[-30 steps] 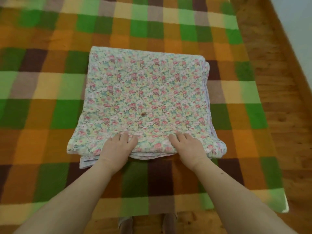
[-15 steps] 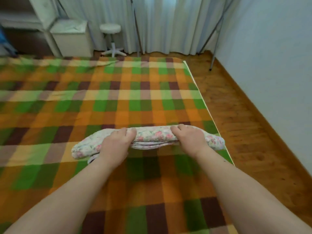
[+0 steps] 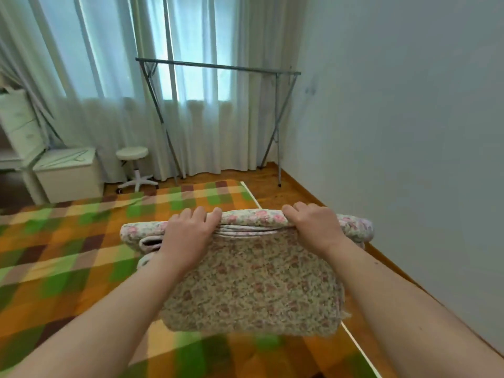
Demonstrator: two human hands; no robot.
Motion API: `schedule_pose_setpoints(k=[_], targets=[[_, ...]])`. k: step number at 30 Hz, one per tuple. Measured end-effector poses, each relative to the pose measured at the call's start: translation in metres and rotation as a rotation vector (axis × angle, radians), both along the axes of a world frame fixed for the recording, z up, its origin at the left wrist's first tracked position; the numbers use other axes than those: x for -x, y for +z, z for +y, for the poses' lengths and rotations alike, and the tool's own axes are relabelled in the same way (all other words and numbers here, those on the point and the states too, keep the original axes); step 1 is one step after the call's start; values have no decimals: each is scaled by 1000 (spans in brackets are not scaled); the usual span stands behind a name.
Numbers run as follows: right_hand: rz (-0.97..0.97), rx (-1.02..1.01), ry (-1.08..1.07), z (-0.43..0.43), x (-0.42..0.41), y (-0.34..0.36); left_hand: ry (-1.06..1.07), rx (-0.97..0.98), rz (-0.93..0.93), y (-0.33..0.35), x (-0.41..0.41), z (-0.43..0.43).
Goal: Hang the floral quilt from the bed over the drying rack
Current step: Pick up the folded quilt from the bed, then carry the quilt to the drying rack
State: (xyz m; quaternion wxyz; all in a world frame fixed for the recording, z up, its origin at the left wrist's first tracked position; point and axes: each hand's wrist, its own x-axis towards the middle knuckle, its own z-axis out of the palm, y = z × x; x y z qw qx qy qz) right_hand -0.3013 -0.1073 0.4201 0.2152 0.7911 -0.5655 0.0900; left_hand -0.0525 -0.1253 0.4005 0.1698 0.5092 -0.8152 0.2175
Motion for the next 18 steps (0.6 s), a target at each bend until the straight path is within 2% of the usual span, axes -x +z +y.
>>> schedule_pose_setpoints(k=[8,10,18], targets=[[-22,152,-206,67,63,41,-158,94,-19,50,66,17],[-39,194,-198,75,69,51,-159,99,-9,55,76,18],[-15,239,-324,132,157,73,-283,148,7,74,172,46]])
